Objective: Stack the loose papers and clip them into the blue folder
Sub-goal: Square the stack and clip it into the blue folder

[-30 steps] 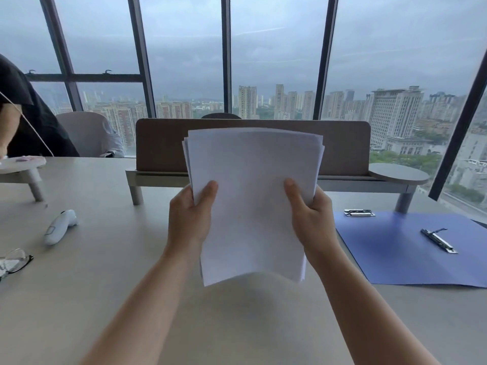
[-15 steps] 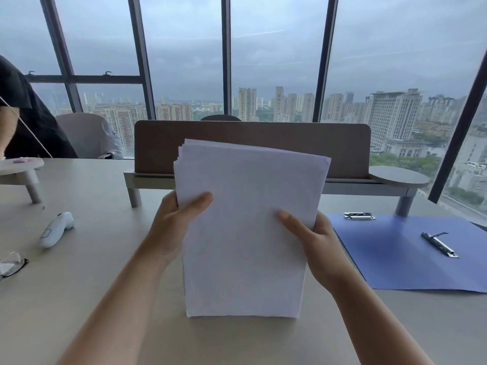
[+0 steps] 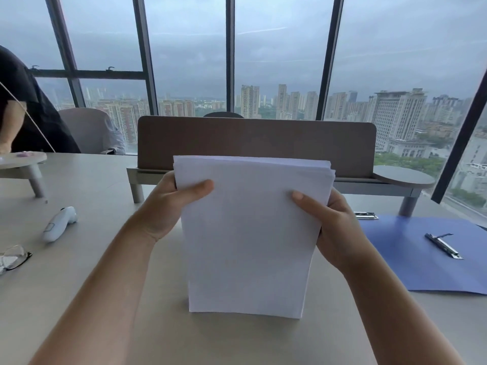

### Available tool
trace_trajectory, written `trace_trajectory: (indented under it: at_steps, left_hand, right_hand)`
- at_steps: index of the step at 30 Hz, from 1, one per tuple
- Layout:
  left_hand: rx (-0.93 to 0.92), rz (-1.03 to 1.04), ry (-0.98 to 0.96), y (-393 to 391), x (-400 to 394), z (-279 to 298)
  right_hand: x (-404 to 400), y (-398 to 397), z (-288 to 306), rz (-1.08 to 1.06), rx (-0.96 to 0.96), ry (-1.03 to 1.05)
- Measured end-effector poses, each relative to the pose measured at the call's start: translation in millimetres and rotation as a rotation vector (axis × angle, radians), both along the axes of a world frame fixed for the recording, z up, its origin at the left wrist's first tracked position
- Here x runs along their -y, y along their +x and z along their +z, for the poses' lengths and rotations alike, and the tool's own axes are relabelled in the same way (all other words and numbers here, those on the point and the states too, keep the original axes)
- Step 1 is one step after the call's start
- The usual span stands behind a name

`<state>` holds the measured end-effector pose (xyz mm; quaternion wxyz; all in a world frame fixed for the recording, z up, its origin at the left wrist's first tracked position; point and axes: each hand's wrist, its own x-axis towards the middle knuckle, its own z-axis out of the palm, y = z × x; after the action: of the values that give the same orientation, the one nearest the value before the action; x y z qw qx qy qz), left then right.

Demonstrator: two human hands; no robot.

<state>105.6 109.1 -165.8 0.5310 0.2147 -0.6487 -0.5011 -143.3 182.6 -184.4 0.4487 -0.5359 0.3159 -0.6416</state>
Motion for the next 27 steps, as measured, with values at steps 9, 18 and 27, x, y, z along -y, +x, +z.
trace_trajectory:
  at_steps: [9,18,27]
  left_hand:
    - [-0.156,-0.173,0.032,-7,-16,1]
    - [-0.163,-0.150,0.016,-1,-10,-3]
    - [-0.176,-0.169,0.027,-5,-13,-3]
  right_hand:
    - [-5,-4,13,0.227,0.000,-0.033]
    - [-9,-2,21,0.233,-0.048,-0.069]
    - [-11,1,19,0.189,0.020,-0.067]
